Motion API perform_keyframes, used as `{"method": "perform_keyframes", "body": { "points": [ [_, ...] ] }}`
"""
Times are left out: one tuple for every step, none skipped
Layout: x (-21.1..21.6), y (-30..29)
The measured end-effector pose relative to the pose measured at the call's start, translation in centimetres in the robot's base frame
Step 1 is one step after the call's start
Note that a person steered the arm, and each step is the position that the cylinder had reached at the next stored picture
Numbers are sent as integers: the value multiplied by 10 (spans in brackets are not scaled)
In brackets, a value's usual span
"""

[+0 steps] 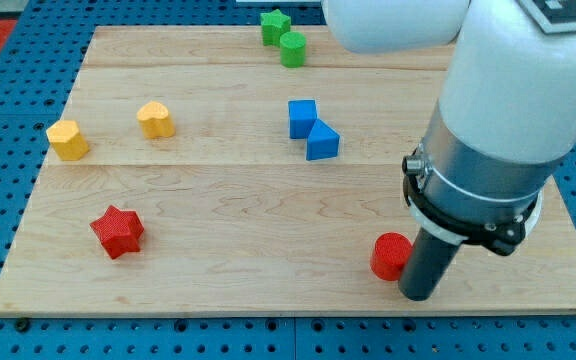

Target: Push the red circle diagonally right below the blue triangle

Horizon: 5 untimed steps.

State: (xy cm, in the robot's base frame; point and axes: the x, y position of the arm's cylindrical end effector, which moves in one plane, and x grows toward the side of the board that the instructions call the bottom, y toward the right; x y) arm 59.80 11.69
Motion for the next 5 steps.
{"method": "perform_keyframes", "body": {
  "points": [
    [19,-31],
    [-8,-53],
    [-22,-29],
    [-25,11],
    [-23,-34]
  ]
}}
